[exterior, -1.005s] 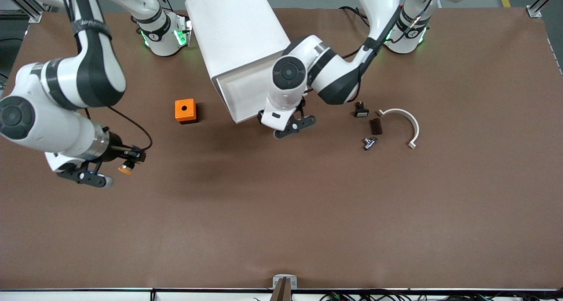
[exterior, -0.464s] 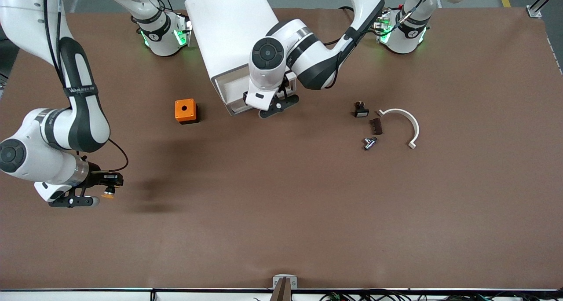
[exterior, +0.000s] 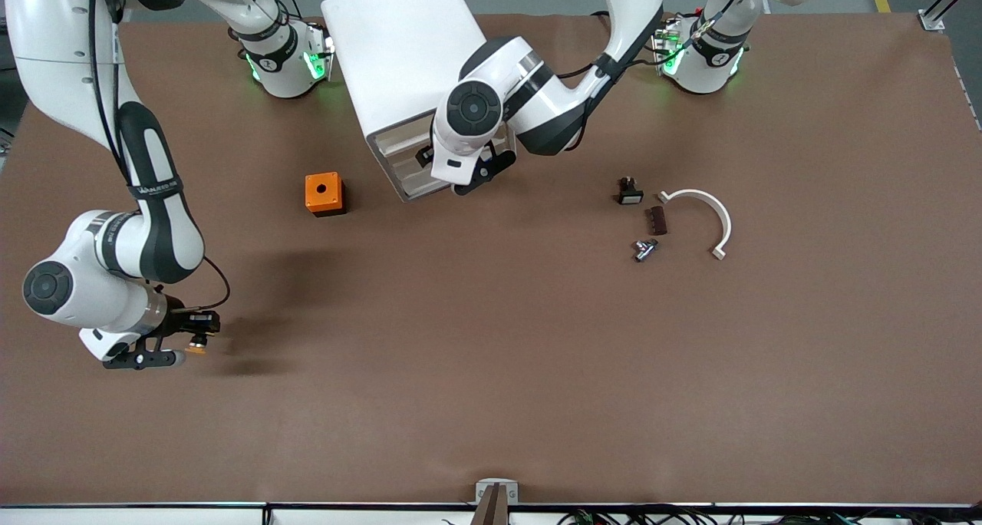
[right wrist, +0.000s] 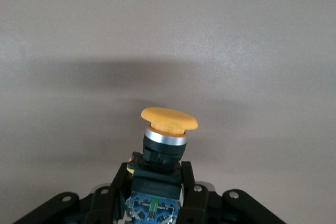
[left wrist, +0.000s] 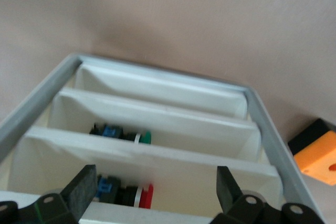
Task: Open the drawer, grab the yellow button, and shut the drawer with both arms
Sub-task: 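Push the drawer shut with the left gripper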
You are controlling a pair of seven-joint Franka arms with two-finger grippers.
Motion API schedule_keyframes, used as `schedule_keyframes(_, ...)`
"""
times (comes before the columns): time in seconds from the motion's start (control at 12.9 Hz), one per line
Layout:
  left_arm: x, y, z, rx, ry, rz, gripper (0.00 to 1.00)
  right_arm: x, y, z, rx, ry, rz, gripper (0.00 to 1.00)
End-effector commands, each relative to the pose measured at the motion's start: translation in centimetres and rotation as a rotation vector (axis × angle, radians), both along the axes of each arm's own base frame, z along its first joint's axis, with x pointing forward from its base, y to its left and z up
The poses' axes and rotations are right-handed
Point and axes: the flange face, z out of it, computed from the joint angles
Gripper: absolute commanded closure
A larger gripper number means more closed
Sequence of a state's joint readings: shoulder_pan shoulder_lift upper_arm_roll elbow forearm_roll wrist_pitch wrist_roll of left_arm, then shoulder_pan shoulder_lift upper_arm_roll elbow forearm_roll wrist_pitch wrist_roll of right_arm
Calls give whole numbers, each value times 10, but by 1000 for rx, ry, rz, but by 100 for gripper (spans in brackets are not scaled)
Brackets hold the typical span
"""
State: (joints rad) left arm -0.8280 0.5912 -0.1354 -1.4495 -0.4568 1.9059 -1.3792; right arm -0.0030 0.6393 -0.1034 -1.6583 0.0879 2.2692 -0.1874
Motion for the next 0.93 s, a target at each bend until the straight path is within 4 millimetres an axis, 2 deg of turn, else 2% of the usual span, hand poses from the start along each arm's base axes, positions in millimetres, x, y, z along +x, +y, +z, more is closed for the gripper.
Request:
schedule_keyframes(0.0,-16,-2,1,-31,87,65,0,5,-5,-11,7,-24,10,100)
schedule_keyframes(0.23,-18,1,-7,-31,120,80,0,6,-19,-31,-4,-58,39,100)
schedule_keyframes(0.46,-9,8,0,-41,97,71,0,7,-19,-39,-8,-67,39,99)
schedule_keyframes(0.62,18,27,17,-38,35,86,0,7,-19,-44,-9,-66,39,99)
schedule_keyframes(0.77,52,53,48,-23,-76,88,0,7,-19,-49,-12,-75,37,98)
schedule_keyframes(0.85,71,71,70,-26,-145,71,1,8,-18,-49,-12,-76,37,82)
